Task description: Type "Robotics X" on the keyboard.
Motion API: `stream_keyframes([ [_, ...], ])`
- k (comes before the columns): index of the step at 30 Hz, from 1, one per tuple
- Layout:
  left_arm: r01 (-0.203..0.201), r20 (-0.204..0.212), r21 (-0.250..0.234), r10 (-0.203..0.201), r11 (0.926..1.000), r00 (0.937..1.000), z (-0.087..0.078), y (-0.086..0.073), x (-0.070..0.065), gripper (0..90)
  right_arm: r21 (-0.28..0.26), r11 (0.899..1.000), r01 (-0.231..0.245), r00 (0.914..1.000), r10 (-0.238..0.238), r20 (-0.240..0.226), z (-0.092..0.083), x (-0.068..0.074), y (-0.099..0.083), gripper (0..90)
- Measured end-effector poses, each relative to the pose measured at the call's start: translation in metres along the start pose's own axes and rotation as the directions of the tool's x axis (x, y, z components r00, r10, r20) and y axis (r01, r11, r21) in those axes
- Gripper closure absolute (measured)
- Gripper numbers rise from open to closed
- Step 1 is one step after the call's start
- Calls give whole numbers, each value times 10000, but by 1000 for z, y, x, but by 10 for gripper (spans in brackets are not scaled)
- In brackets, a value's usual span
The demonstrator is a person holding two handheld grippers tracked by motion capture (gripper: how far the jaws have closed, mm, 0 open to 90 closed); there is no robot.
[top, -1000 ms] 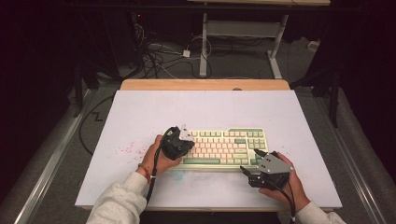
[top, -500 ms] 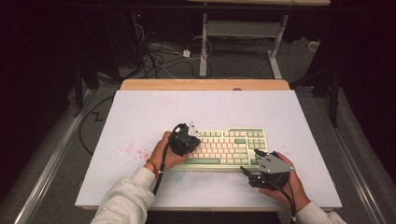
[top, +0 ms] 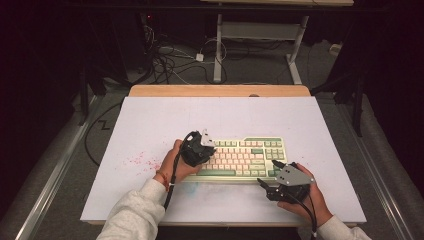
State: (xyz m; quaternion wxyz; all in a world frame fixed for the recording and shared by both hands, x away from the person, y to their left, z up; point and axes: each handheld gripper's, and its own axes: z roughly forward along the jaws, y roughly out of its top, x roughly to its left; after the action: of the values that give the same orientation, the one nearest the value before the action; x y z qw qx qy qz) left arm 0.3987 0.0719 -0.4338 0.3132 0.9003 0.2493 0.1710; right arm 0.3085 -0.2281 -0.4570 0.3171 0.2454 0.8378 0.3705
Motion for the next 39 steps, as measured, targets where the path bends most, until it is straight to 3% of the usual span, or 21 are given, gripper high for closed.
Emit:
stream_keyframes([
  [4, -137, -71, -354, 135, 9993, 9999, -9, -3, 0, 753, 48, 10000, -47, 10000, 47, 24, 0, -1, 0, 275],
  [9, -449, -356, -686, 425, 9966, 9985, -19, -9, -3, 562, 54, 10000, -72, 10000, 72, 5, 0, -2, 0, 279],
  [12, -744, -849, -858, 671, 9935, 9941, -25, -13, -8, 438, 22, 10000, -58, 10000, 58, -19, -1, -3, 0, 281],
  [18, -996, -1040, -1337, 860, 9860, 9909, -35, -24, -13, 257, 17, 9999, -112, 9999, 112, -8, -1, -3, 0, 280],
  [21, -980, -1203, -1309, 824, 9865, 9893, -38, -30, -14, 216, 19, 10000, -76, 10000, 76, -48, 0, -3, 1, 281],
  [28, -1166, -1619, -1737, 884, 9779, 9828, -49, -48, -17, 209, 37, 9999, -106, 9999, 106, -76, 0, -4, 1, 282],
  [39, -1041, -1917, -1342, 772, 9855, 9784, -59, -72, -14, 210, 101, 9998, -148, 9996, 151, -225, 2, -3, 2, 303],
])
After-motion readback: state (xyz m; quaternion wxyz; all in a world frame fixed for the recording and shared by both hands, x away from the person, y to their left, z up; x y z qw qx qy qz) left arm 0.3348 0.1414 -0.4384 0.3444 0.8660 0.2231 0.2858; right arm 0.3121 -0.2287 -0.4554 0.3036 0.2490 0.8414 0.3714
